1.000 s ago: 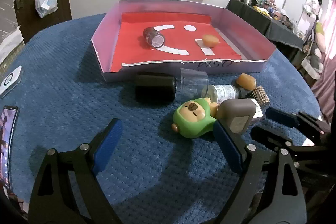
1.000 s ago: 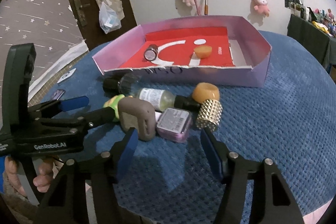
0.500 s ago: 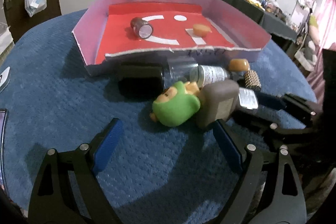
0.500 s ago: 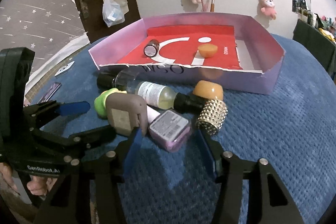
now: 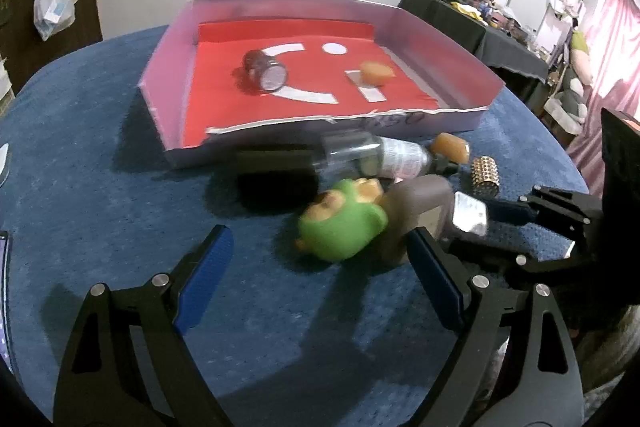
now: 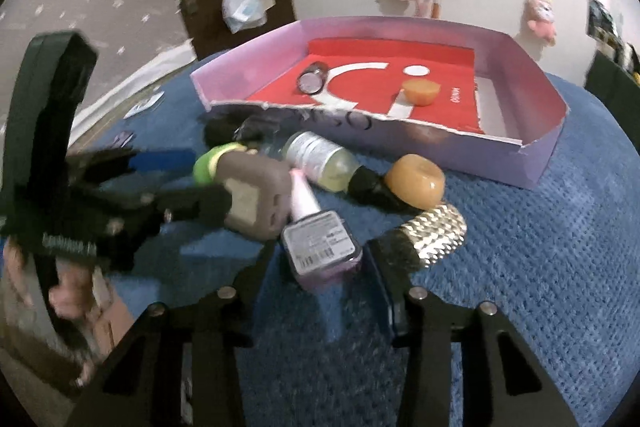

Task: Organize rigid objects
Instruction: 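Close the left tool on the green figure while the right tool grasps the nail polish bottle, then lift the green figure with the left tool while the right tool carries the polish toward the box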

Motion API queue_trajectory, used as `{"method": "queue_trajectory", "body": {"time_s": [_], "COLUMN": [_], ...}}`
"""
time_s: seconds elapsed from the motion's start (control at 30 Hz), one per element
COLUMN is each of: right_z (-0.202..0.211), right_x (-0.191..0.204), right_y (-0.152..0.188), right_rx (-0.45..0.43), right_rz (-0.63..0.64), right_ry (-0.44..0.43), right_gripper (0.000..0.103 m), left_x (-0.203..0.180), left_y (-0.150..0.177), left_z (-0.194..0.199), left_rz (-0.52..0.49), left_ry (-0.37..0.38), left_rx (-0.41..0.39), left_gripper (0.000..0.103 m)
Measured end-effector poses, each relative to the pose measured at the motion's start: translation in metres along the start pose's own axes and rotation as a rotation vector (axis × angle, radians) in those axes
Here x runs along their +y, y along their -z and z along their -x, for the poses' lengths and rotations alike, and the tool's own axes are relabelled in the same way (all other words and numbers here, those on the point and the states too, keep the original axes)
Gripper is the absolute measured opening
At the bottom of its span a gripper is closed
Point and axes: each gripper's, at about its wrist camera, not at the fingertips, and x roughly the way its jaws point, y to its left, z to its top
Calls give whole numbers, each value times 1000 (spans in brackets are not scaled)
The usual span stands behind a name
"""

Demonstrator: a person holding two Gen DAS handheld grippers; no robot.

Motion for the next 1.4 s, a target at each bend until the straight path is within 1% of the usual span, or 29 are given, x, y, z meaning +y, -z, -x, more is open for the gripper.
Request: {"method": "queue_trajectory", "body": {"time_s": [0.07, 0.1, 0.2, 0.27, 0.33, 0.37, 0.43, 0.5, 0.57, 0.6, 0.7, 0.73, 0.77, 0.8, 0.83, 0.87, 0.93, 1.03, 1.2, 1.3, 1.33, 1.4], "right_z": [-3, -4, -10, -13, -14, -14, -14, -12, -9, -7, -1, -1, -1, -2, -3, -5, -8, -9, -8, -6, -7, -6], "right_x": [0, 0, 1, 2, 2, 2, 6, 9, 8, 7, 3, 3, 2, 3, 4, 5, 6, 13, 12, 13, 13, 13], "right_y": [-2, -3, -7, -8, -9, -8, -7, -6, -4, -3, 3, 3, 3, 3, 2, 0, 0, 2, 5, 9, 9, 7], "right_rx": [1, -2, -16, -20, -21, -20, -7, 2, 11, 14, 19, 18, 18, 18, 19, 17, 8, -8, -6, -16, -19, -21], "right_rz": [9, 7, 5, 14, 14, 20, 56, 78, 77, 76, 68, 65, 64, 68, 71, 70, 68, 94, 99, 102, 95, 93], "right_ry": [6, 7, 11, 23, 18, 18, 30, 41, 29, 28, 40, 42, 42, 45, 48, 50, 48, 78, 76, 80, 81, 92], "right_gripper": [46, 46, 46, 46, 46, 47, 43, 42, 42, 42, 42, 42, 42, 42, 43, 43, 51, 52, 52, 52, 51, 43], "left_x": [8, 12, 18, 15, 11, 8, -1, -9, -16, -19, -24, -25, -25, -24, -24, -25, -27, -29, -31, -32, -33, -36], "left_y": [1, 1, -1, -3, -5, -5, -5, -6, -8, -9, -11, -11, -11, -11, -11, -10, -6, 1, 14, 16, 16, 17], "left_z": [0, -1, -3, -3, -8, -10, -16, -20, -22, -23, -25, -26, -27, -30, -28, -29, -24, -17, -12, -11, -11, -12], "left_rz": [13, 24, 58, 48, 39, 31, 6, -21, -39, -41, -50, -53, -49, -41, -49, -62, -72, -92, -114, -131, -134, -151], "left_ry": [-37, -39, -15, -16, 10, 25, 50, 65, 66, 78, 90, 91, 99, 112, 98, 93, 103, 87, 86, 84, 82, 68], "left_rx": [3, 6, 7, -4, 3, 13, 31, 34, 29, 29, 24, 22, 26, 38, 28, 31, 22, -1, -9, -21, -24, -28], "left_gripper": [90, 90, 90, 90, 90, 88, 87, 87, 86, 86, 85, 81, 72, 66, 60, 51, 44, 44, 46, 47, 46, 46]}}
